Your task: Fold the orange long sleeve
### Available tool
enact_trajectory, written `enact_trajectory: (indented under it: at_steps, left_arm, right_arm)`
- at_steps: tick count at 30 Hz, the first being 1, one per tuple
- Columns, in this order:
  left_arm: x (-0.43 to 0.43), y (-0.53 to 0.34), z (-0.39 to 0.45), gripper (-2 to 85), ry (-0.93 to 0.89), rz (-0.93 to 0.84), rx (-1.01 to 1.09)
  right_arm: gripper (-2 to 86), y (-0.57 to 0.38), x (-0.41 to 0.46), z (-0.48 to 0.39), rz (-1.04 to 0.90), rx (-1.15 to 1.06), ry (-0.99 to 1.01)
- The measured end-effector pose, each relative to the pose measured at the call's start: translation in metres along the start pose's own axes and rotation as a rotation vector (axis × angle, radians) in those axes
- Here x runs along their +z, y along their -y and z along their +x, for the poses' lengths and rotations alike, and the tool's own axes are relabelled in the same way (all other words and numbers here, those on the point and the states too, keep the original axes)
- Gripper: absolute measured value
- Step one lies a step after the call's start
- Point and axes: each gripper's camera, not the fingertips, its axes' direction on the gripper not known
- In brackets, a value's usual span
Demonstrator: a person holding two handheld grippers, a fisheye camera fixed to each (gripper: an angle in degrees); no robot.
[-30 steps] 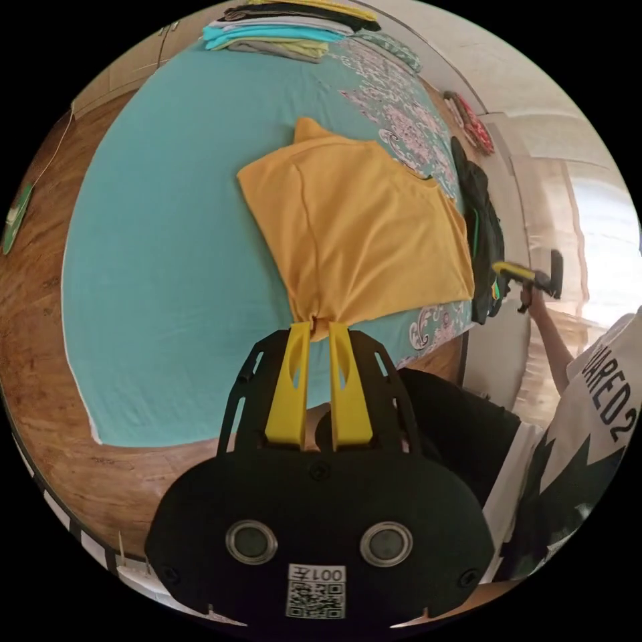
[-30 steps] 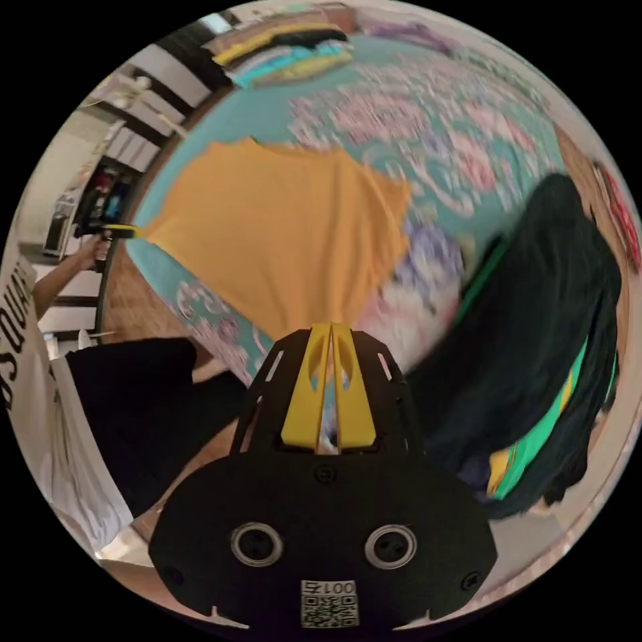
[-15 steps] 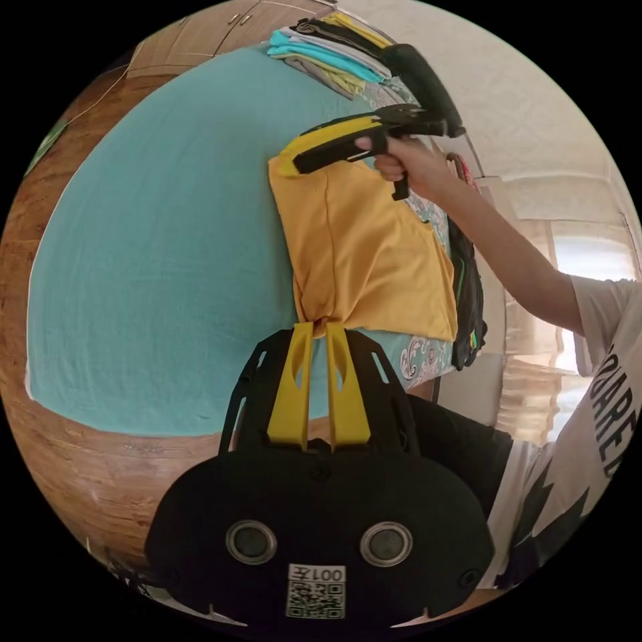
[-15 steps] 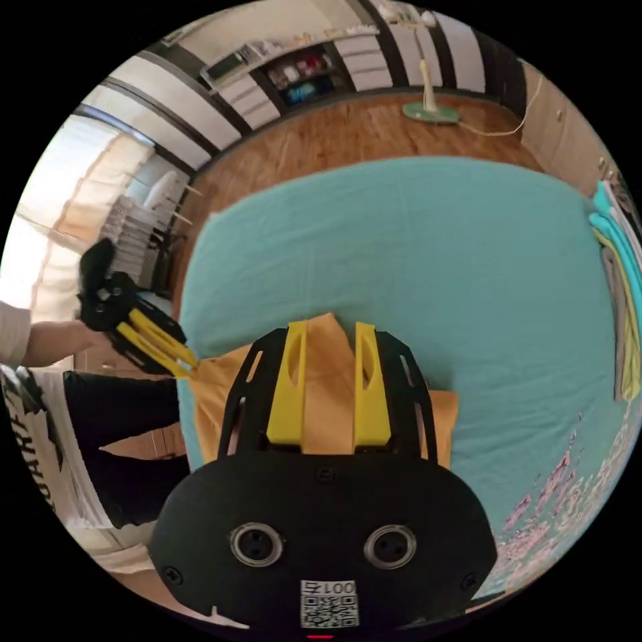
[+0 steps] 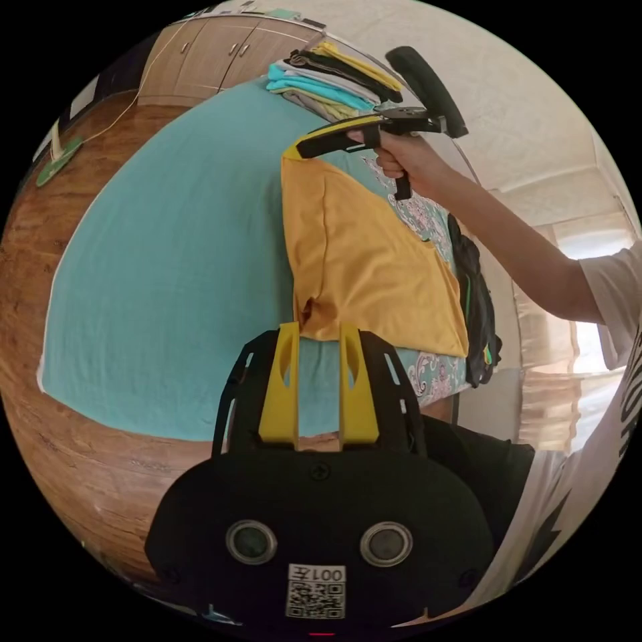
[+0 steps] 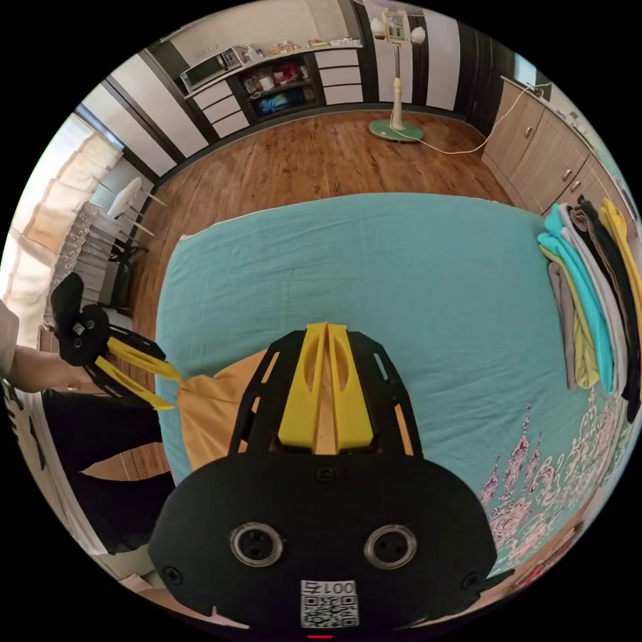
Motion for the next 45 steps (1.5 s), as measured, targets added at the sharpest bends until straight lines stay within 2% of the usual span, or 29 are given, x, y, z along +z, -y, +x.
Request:
enact_trajectory:
  at_steps: [3,6,9,13,15,16,17,19,21,25,27,28,30,32,33,35,37,42,45]
  left_arm:
    - [0.007,0.003,0.010,2.5,0.063,0.017,0.040]
    - [0.024,0.003,0.017,-0.2,0.068,-0.051,0.076]
    - [0.026,-0.006,0.020,-0.8,0.046,-0.030,0.086]
    - [0.029,-0.022,0.003,-0.9,-0.080,0.001,0.000]
    - [0.042,-0.032,0.000,-0.9,-0.099,-0.037,-0.024]
    - [0.046,-0.040,-0.004,-0.8,-0.158,-0.001,-0.090]
    - [0.050,-0.045,-0.007,-0.8,-0.211,0.027,-0.147]
    - [0.056,-0.049,-0.006,-0.6,-0.237,0.044,-0.189]
    - [0.060,-0.050,-0.001,0.0,-0.218,0.031,-0.187]
    - [0.047,-0.049,0.015,0.5,-0.033,0.006,-0.168]
    - [0.039,-0.042,0.039,0.7,0.033,0.002,-0.065]
    - [0.041,-0.034,0.067,1.0,0.053,-0.025,0.058]
    - [0.056,-0.023,0.121,2.1,0.049,-0.087,0.276]
    - [0.095,-0.021,0.207,3.4,-0.033,-0.171,0.573]
    - [0.107,-0.024,0.230,3.7,-0.056,-0.187,0.647]
    - [0.158,-0.045,0.317,4.0,-0.117,-0.231,0.892]
    - [0.200,-0.067,0.374,4.0,-0.117,-0.249,1.033]
    - [0.295,-0.120,0.479,9.8,0.115,-0.281,1.224]
    - [0.339,-0.147,0.515,13.3,0.359,-0.279,1.312]
  right_arm:
    - [0.1,0.009,0.006,-0.018,-0.029,-0.019,-0.056]
    - [0.1,0.012,0.009,-0.026,-0.028,0.016,-0.079]
    - [0.1,0.012,0.011,-0.019,-0.001,0.097,-0.068]
    - [0.1,0.006,0.021,-0.004,0.039,0.234,-0.026]
    - [0.2,0.003,0.025,-0.001,0.044,0.300,-0.187]
    - [0.2,0.002,0.028,0.004,0.053,0.322,-0.185]
    - [0.2,0.001,0.027,0.009,0.093,0.323,-0.085]
    - [0.3,-0.004,0.020,0.008,0.137,0.304,0.001]
    - [0.4,-0.017,0.004,-0.007,0.186,0.259,-0.071]
    - [0.7,-0.098,-0.061,-0.057,0.297,0.253,-0.451]
    - [0.8,-0.147,-0.084,-0.071,0.303,0.335,-0.633]
    - [0.9,-0.183,-0.096,-0.076,0.277,0.421,-0.731]
    - [1.3,-0.238,-0.108,-0.076,0.165,0.538,-0.763]
    - [2.4,-0.314,-0.115,-0.071,0.032,0.697,-0.681]
    - [3.0,-0.333,-0.115,-0.071,0.023,0.735,-0.659]
    - [6.6,-0.398,-0.111,-0.067,0.071,0.855,-0.563]
    - [9.3,-0.435,-0.101,-0.058,0.151,0.894,-0.427]
    - [12.7,-0.492,-0.057,-0.018,0.208,0.864,-0.183]
    - [14.0,-0.514,-0.033,0.009,0.189,0.859,-0.042]
